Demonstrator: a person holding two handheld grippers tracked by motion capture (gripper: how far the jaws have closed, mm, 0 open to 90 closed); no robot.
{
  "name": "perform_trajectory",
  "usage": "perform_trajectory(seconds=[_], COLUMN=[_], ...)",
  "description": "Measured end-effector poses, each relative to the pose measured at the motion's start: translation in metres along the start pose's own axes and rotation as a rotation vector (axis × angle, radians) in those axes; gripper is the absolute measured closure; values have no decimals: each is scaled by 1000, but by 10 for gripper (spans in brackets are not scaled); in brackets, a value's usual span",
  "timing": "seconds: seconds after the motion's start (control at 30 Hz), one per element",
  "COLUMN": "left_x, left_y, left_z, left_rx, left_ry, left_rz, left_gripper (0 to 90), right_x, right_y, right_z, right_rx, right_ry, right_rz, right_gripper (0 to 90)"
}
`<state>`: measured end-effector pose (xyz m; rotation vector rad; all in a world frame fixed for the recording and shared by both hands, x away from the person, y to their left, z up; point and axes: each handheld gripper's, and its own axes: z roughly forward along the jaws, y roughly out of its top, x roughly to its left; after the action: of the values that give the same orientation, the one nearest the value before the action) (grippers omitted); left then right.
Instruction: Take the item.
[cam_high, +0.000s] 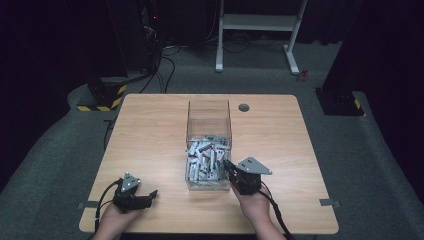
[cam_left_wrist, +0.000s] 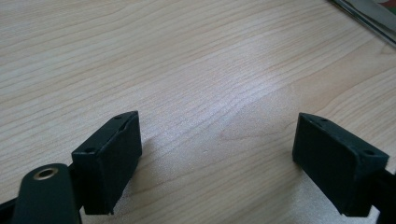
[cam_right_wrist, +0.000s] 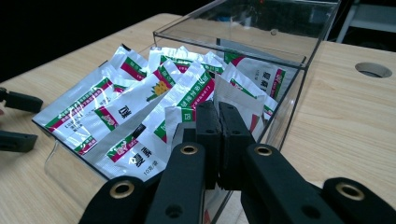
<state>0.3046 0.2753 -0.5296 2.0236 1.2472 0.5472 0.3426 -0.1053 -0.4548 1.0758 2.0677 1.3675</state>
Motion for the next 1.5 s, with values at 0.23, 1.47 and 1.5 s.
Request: perform_trajectory(seconds=[0.23,1.47,1.5], left_x=[0,0,0], left_y=[0,-1,-1], left_z=[0,-1,-1], left_rx=[-4,-4,-4], left_ry=[9,14,14], left_rz=[-10,-12,-13], left_gripper=[170,176,176], right_x=[-2,-6,-6], right_y=[-6,2,2], right_z=[-4,-22,-23], right_rx=[-31,-132,-134], right_ry=[4,12,12], right_rz=[17,38,40], right_gripper=[886,892,893])
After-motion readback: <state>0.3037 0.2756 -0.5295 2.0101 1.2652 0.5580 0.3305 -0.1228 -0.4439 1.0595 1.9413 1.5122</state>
